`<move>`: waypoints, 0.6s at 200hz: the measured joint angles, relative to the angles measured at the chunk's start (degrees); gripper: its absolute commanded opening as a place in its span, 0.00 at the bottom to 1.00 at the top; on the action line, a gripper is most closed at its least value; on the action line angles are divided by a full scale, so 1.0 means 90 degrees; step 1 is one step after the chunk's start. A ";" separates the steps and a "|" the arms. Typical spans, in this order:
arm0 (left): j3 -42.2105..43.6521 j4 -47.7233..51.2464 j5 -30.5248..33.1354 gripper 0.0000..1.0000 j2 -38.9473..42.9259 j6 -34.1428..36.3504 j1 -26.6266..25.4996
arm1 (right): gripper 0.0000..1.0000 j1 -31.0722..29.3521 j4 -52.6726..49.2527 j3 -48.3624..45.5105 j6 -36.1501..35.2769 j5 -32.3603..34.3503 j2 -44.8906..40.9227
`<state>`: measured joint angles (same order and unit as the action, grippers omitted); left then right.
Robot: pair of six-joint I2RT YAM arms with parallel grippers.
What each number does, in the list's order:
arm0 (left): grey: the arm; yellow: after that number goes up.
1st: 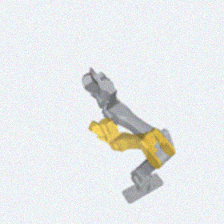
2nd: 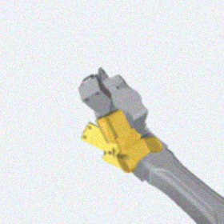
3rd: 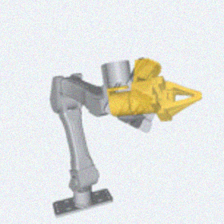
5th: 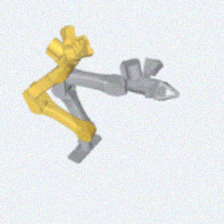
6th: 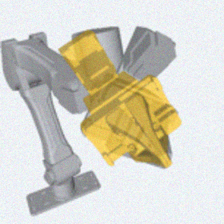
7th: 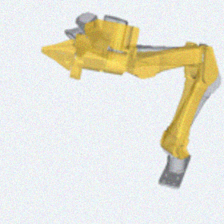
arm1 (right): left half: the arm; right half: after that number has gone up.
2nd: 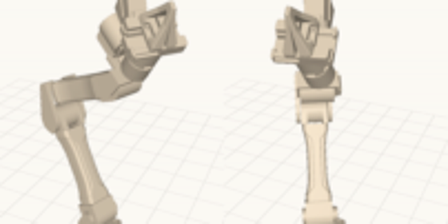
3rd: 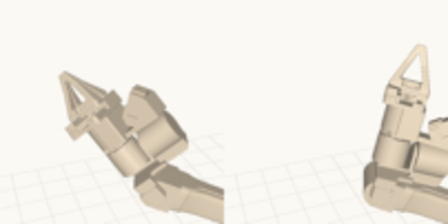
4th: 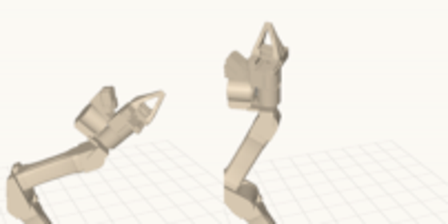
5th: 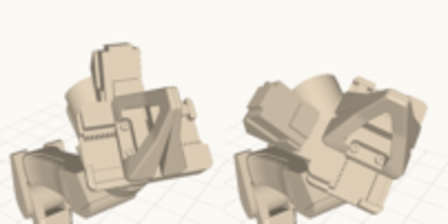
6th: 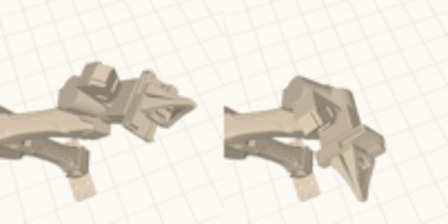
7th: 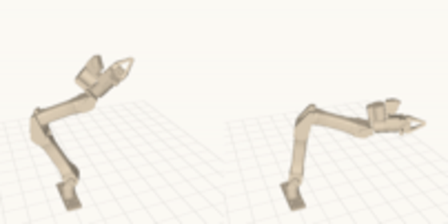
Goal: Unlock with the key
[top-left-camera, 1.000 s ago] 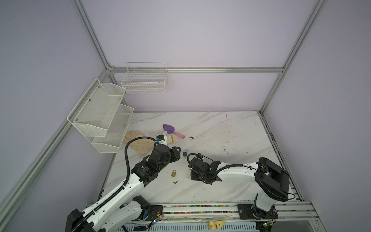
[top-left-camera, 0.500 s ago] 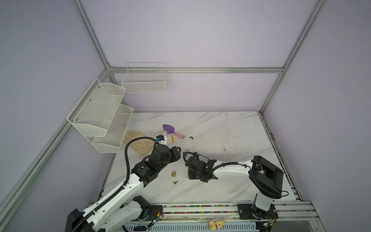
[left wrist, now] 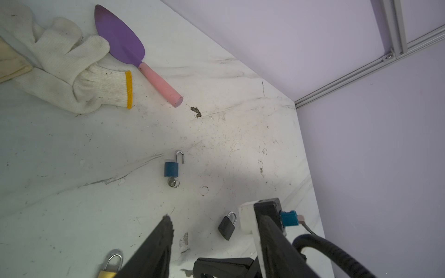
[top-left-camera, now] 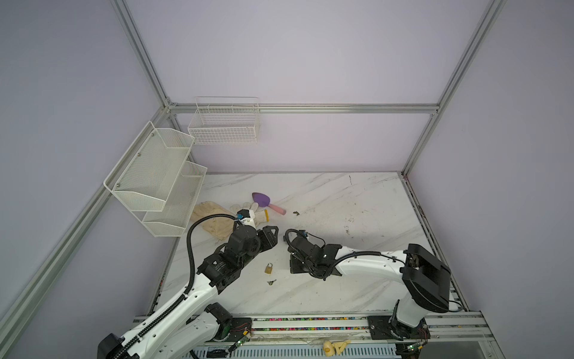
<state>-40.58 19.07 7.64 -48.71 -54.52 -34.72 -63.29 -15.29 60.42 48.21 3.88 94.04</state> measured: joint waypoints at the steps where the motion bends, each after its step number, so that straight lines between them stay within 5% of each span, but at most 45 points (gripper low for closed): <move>1: 0.0000 -0.0005 -0.0002 0.61 0.0002 -0.0012 0.0005 | 0.00 0.0005 0.0010 0.0000 -0.0002 -0.0005 -0.0046; 57: -0.0002 -0.0755 -0.0398 0.62 -0.0134 -0.1384 0.0219 | 0.00 0.0845 0.0651 0.0000 -0.0112 -0.0374 -0.1753; 120: 0.0010 -0.2795 -0.0928 0.63 -0.0954 -0.2569 0.0221 | 0.00 0.1744 0.0724 0.0182 -0.0447 -0.0843 -0.1945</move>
<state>-40.49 -6.09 -0.71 -57.30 -77.65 -32.73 -47.59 -8.78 62.06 44.18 -3.70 76.53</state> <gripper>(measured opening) 0.632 0.055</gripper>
